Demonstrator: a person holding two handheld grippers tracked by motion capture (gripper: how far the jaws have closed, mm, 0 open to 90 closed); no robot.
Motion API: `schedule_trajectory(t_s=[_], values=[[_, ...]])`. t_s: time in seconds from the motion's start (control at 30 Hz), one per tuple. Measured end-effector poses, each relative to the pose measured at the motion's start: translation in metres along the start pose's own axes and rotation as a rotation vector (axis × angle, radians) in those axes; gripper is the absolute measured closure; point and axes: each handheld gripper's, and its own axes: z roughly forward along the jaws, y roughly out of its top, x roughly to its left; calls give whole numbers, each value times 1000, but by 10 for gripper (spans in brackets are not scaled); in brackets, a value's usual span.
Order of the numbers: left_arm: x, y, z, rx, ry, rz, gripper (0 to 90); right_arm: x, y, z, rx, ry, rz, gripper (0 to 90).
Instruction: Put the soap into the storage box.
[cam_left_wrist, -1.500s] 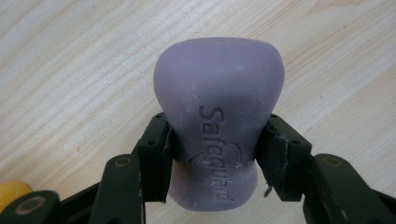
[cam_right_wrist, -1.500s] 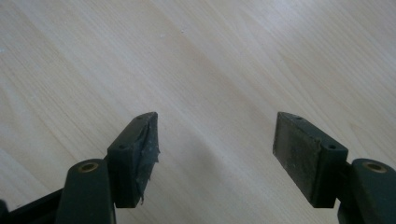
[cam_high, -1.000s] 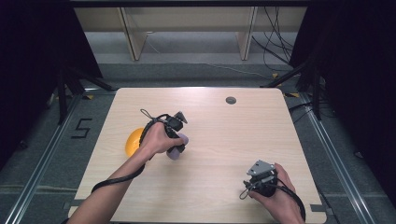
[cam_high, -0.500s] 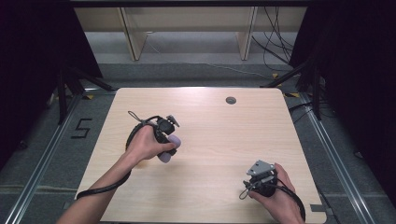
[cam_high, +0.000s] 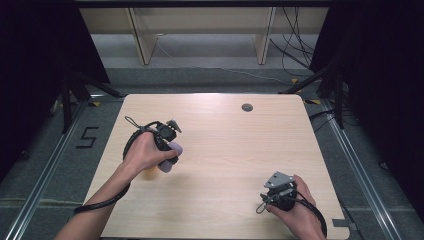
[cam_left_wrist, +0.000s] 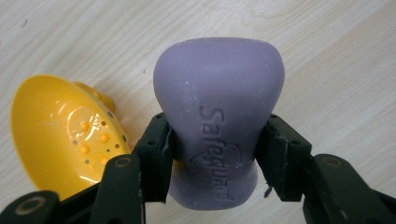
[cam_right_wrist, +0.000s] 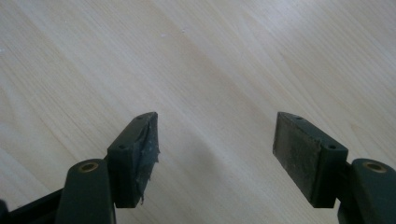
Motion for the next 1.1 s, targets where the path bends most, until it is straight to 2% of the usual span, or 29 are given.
schedule_trajectory(t_s=[0.07,0.1,0.17,0.2,0.23,0.37,0.4,0.43,0.5,0.53,0.57,0.67,0.7,0.73,0.8,0.83,0.87,0.9,0.93,0.97,1.1], values=[[4,-1,-4,-1,5,-2,488,1,0,-1,8,10,28,320],[4,-2,-5,-8,2,-36,488,1,0,-1,7,9,27,320],[6,-3,-6,-11,5,-31,488,0,1,0,4,10,14,320],[9,-3,-8,-13,11,-16,488,0,1,0,4,10,14,320],[9,-5,-10,-10,7,-57,488,0,1,0,3,10,16,320],[16,-7,-14,-13,17,-69,488,0,2,0,0,11,12,320],[16,-7,-14,-13,17,-69,489,-1,1,1,-5,12,-2,319],[19,-8,-15,-16,21,-86,488,1,2,2,-5,11,13,319],[23,-9,-17,-17,26,-95,488,1,2,2,-4,10,11,319],[23,-9,-17,-17,26,-95,488,1,3,1,4,13,26,319],[25,-9,-18,-9,29,-103,488,-1,3,2,0,17,-4,319],[31,-9,-17,-2,46,-123,488,0,3,2,0,16,6,320],[34,-9,-17,-2,45,-115,488,0,3,1,1,18,2,319],[33,-10,-15,-26,47,-144,488,-2,3,2,-6,6,-25,319],[36,-10,-16,-23,48,-143,488,-2,3,2,-9,3,-25,319],[36,-10,-16,-25,48,-163,488,-2,3,2,-9,3,-25,319],[37,-10,-15,-24,53,-153,488,-3,3,2,-9,4,-24,319],[39,-10,-15,-22,50,-164,488,-2,3,2,-8,6,-25,319],[42,-10,-14,-16,48,-168,488,-2,3,1,-5,5,-21,319],[42,-10,-14,-16,48,-168,488,1,3,1,6,14,24,319],[52,-10,-11,-1,57,-185,488,1,3,1,5,13,26,318]])
